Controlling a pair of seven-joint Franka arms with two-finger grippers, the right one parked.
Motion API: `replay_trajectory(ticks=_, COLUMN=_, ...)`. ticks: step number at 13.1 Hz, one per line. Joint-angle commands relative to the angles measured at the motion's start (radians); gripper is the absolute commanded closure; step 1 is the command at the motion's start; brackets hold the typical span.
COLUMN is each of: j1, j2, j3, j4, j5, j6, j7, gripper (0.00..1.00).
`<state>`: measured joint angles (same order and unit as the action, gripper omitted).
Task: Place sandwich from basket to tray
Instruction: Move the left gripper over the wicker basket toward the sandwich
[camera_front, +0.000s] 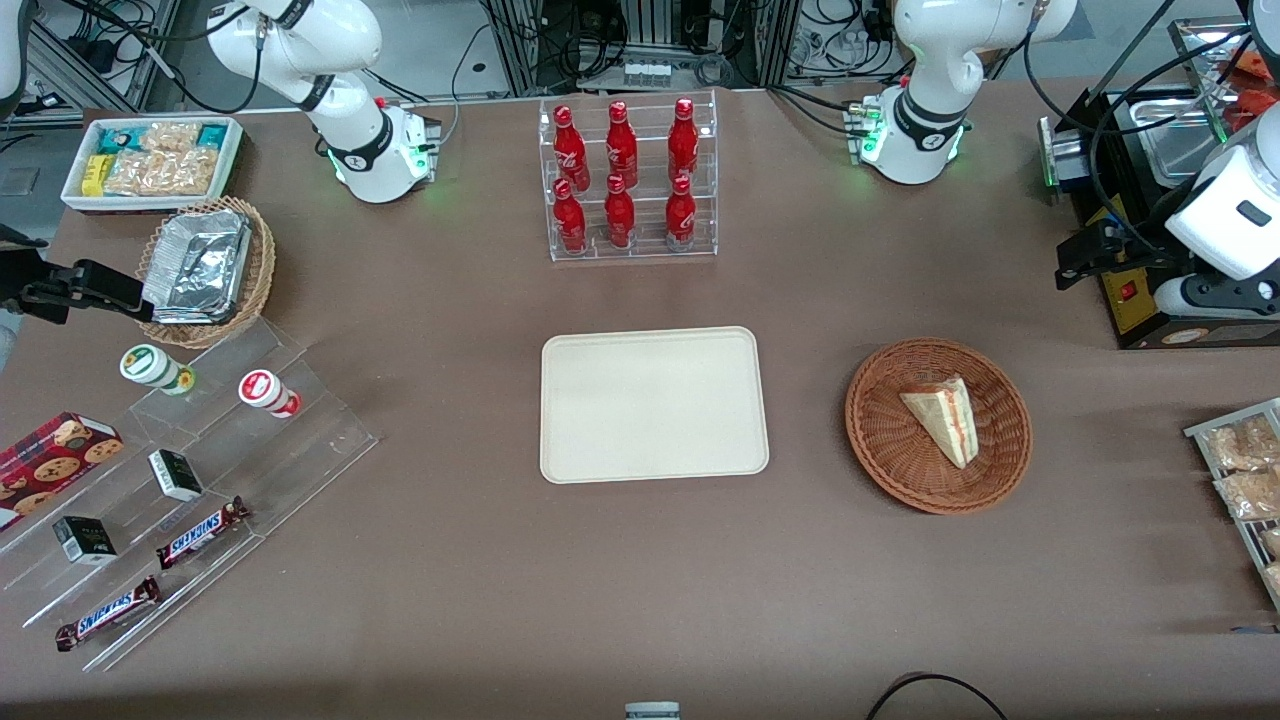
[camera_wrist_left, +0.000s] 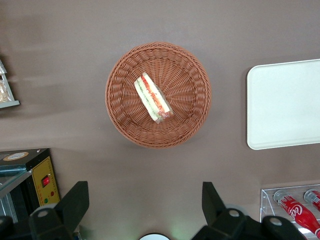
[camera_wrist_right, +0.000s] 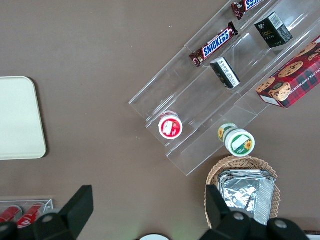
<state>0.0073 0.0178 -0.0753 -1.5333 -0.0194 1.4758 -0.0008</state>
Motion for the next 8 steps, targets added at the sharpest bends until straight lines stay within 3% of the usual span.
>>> replay_trajectory(ticks=1, j1=0.005, j2=0.001, j3=-0.006, j4=-0.004, j5=0.021, j6=0.006, j7=0.009, gripper=0.0)
replay_trajectory(ticks=5, j1=0.008, j2=0.028, j3=-0.006, j4=-0.039, j5=0.018, j6=-0.012, j7=-0.001, gripper=0.0)
replay_trajectory(ticks=8, j1=0.002, j2=0.031, j3=-0.008, j4=-0.166, j5=0.021, j6=0.082, j7=0.002, gripper=0.0)
